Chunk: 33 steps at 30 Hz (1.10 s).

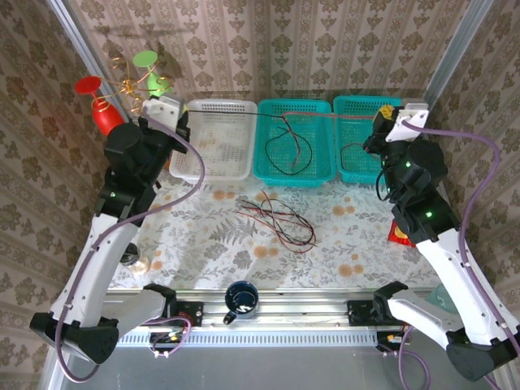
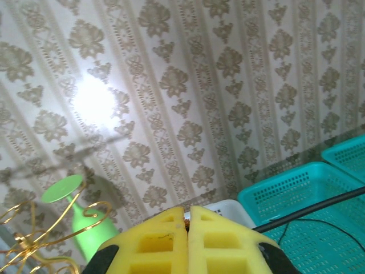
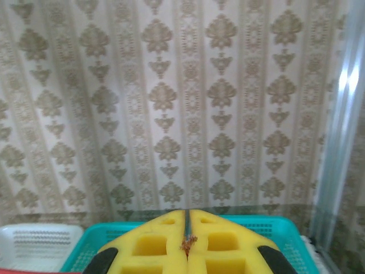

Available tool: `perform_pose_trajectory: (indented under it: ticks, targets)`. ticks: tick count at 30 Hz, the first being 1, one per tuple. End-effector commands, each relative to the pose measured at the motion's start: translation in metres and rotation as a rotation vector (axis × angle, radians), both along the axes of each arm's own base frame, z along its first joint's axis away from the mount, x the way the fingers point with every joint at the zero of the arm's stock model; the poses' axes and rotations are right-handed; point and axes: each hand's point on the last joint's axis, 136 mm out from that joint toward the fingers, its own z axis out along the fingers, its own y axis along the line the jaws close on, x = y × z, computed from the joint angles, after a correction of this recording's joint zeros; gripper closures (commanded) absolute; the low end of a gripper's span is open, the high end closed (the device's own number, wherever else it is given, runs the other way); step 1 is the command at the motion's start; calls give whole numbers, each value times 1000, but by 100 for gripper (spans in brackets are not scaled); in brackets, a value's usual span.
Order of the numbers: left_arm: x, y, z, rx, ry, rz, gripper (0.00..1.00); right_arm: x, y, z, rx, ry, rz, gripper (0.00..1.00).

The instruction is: Untangle the cables

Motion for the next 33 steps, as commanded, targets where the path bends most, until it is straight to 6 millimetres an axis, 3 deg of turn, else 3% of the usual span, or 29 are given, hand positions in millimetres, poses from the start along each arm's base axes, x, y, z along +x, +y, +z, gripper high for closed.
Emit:
perform_pose_trajectory:
  ticks: [1,8,18,33]
  targets:
    - [0,20,-17,-21,59,55,100,-8,-44,-5,-3,29,-196,100]
    - [-5,65,-39,-108,102,189,100,-17,-92,-11,1,65,-370,100]
    - [-18,127,-81,-236,192,398,100,-47,-162,-45,76,127,-641,100]
    - [-24,162,-141,-277,321,489,100,-74,-219,-101,111,271,-891,100]
